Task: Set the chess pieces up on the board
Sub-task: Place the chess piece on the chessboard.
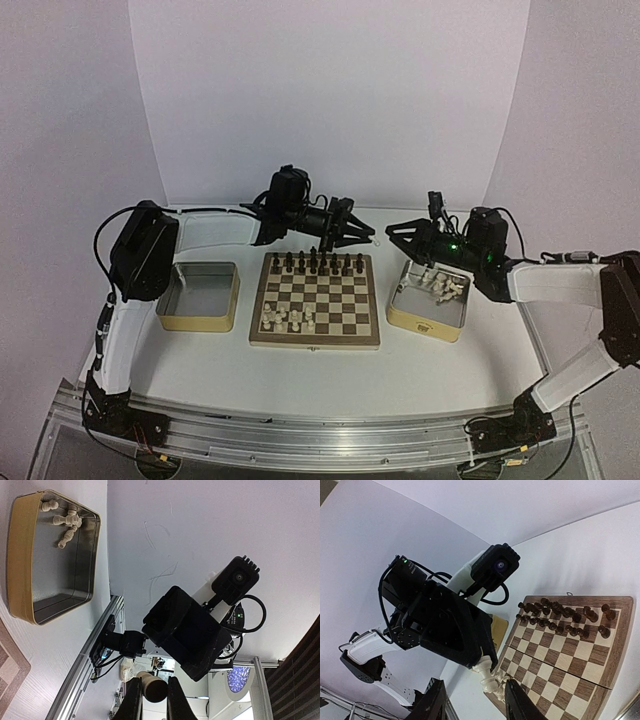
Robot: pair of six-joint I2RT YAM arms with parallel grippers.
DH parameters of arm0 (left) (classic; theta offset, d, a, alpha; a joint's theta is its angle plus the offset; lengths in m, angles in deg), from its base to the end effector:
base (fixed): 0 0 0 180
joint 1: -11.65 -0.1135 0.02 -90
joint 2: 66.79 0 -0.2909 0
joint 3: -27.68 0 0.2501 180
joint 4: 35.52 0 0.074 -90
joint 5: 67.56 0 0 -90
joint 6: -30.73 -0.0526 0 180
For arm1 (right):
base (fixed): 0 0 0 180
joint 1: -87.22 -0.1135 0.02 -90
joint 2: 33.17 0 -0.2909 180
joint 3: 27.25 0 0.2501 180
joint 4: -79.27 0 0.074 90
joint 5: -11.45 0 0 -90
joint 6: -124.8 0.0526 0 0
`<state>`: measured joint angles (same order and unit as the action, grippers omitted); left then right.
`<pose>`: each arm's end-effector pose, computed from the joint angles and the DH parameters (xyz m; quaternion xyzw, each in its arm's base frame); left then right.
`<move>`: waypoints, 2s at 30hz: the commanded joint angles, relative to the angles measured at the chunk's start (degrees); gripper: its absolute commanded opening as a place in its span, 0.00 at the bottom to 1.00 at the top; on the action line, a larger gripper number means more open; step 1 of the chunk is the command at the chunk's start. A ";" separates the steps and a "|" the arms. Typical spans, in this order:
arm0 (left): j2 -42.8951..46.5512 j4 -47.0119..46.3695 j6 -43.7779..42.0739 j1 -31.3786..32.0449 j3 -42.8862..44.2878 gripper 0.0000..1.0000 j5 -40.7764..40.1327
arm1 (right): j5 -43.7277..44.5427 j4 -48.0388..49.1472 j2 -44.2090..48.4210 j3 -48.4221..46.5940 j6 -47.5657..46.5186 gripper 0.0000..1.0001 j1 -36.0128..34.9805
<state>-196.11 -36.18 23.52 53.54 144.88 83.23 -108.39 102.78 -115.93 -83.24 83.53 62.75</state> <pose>0.3762 -0.3991 0.2662 -0.0668 -0.7376 0.6654 0.0935 0.2859 0.1589 0.2826 -0.0253 0.7239 0.5459 0.4211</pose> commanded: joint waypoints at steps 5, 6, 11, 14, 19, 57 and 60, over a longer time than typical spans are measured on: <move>4.25 -6.66 2.81 -0.23 -1.11 0.00 0.94 | -4.06 8.37 -4.38 -0.91 4.13 0.40 -0.23; 4.25 -6.70 2.94 -0.23 -1.19 0.00 0.86 | -4.33 8.82 -4.56 -0.80 4.21 0.40 -0.19; 3.60 -7.92 3.77 -0.22 -0.83 0.00 1.16 | -6.22 10.95 -6.42 -0.89 5.35 0.39 -0.21; 3.28 -8.38 4.12 -0.23 -0.73 0.00 1.18 | -7.62 12.21 -7.94 -1.70 6.17 0.36 -0.23; 2.73 -9.41 4.87 -0.21 -0.55 0.00 1.18 | -8.38 13.44 -9.44 -2.37 6.81 0.31 -0.21; 5.21 18.96 -14.50 -2.48 7.53 0.32 -7.00 | -11.45 -4.09 -8.76 -9.85 2.13 0.00 0.05; 7.39 30.12 -21.25 -3.63 10.22 0.35 -12.29 | -11.37 -25.63 -7.26 -17.46 -7.18 0.00 0.04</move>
<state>-195.71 -24.51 15.80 52.17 149.53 78.44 -118.90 102.33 -127.47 -91.40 87.55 62.75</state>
